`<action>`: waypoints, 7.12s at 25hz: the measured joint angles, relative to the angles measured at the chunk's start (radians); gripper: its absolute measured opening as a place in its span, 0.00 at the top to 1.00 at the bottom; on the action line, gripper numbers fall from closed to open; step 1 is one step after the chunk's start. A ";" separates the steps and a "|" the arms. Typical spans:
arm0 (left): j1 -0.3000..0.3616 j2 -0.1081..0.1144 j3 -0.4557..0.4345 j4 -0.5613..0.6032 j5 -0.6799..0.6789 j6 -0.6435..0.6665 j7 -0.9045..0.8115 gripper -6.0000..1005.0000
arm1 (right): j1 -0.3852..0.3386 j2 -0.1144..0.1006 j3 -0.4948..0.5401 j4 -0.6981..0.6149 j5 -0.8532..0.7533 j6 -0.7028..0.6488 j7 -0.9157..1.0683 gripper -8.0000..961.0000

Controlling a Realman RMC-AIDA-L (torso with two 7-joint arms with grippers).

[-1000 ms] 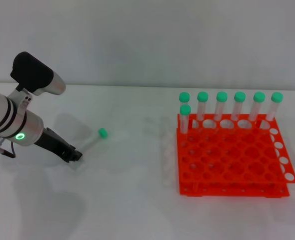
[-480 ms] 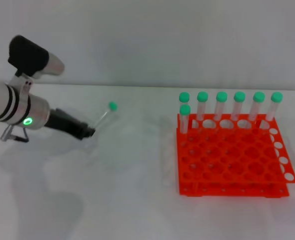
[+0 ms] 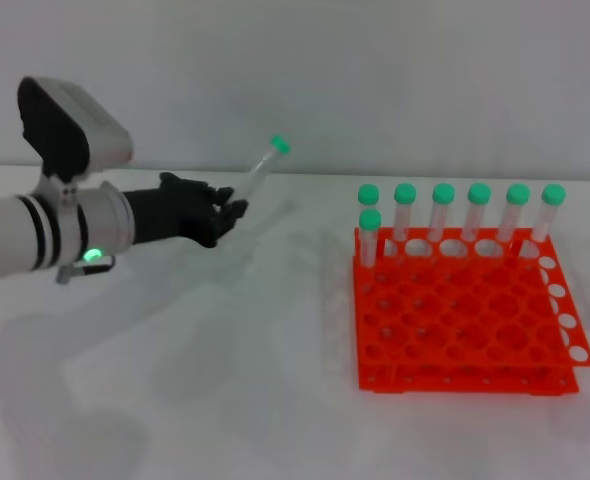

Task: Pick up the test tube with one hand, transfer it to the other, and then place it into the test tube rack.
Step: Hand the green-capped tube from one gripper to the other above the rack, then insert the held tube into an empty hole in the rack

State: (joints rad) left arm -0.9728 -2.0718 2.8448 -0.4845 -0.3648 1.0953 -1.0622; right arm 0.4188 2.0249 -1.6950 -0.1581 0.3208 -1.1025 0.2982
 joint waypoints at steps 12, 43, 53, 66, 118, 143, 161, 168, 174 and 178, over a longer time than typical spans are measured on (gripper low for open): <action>0.214 -0.007 -0.003 0.324 -0.450 0.157 0.511 0.79 | -0.014 -0.002 -0.004 -0.005 -0.001 -0.008 0.005 0.13; 0.391 -0.028 -0.005 0.803 -0.439 0.130 0.852 0.77 | 0.220 -0.137 -0.311 -0.013 -0.514 -0.408 0.755 0.15; 0.392 -0.027 -0.011 0.805 -0.424 0.129 0.853 0.76 | 0.260 -0.100 -0.313 -0.016 -0.543 -0.400 0.777 0.16; 0.395 -0.024 -0.013 0.804 -0.424 0.137 0.854 0.76 | 0.276 -0.049 -0.293 -0.041 -0.538 -0.343 0.721 0.18; 0.544 -0.028 -0.016 0.818 -0.614 0.198 0.966 0.24 | 0.270 -0.008 -0.158 -0.136 -0.538 -0.100 0.474 0.78; 0.718 -0.020 -0.079 0.803 -0.846 0.336 0.960 0.25 | 0.267 0.003 -0.505 -0.242 -0.044 0.185 0.165 0.78; 0.710 -0.021 -0.079 0.804 -0.847 0.334 0.959 0.25 | 0.295 0.003 -0.578 -0.253 0.063 0.281 0.102 0.78; 0.711 -0.021 -0.079 0.804 -0.847 0.331 0.959 0.25 | 0.299 0.003 -0.644 -0.257 0.168 0.291 0.052 0.78; 0.711 -0.021 -0.082 0.804 -0.847 0.331 0.959 0.26 | 0.287 0.003 -0.651 -0.258 0.170 0.290 0.052 0.78; 0.711 -0.021 -0.094 0.804 -0.847 0.328 0.959 0.25 | 0.275 0.003 -0.656 -0.258 0.170 0.291 0.052 0.78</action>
State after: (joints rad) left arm -0.2623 -2.0923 2.7508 0.3191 -1.2115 1.4235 -0.1028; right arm 0.6938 2.0279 -2.3506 -0.4164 0.4910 -0.8114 0.3504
